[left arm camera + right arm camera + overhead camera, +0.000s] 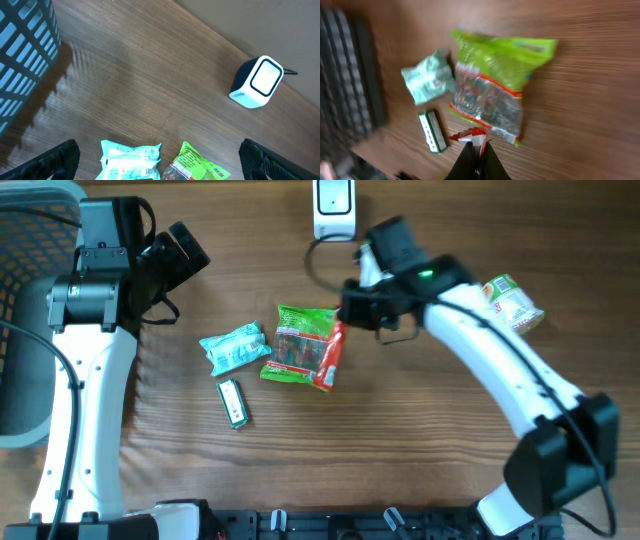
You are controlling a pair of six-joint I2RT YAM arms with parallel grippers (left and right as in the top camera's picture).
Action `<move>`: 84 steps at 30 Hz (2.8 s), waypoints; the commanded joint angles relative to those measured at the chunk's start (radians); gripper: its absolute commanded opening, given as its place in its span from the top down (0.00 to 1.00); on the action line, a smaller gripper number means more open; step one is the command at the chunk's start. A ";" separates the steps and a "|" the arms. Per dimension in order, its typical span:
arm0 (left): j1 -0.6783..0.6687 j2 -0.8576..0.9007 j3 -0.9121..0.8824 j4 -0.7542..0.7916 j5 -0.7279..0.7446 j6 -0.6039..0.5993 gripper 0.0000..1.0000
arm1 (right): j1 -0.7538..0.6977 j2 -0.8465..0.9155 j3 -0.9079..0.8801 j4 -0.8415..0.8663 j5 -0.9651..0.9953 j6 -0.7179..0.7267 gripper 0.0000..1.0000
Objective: Scan the item barcode
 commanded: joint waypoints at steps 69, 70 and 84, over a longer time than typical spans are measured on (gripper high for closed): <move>0.005 -0.018 0.015 0.002 0.004 0.019 0.00 | -0.086 -0.122 -0.423 0.370 0.404 0.183 0.94; 0.005 -0.018 0.015 0.002 0.004 0.019 0.00 | -0.086 -0.104 -0.423 0.370 0.395 0.225 0.79; 0.005 -0.018 0.015 0.002 0.004 0.019 0.00 | -0.018 0.130 -0.423 0.476 0.447 0.335 0.87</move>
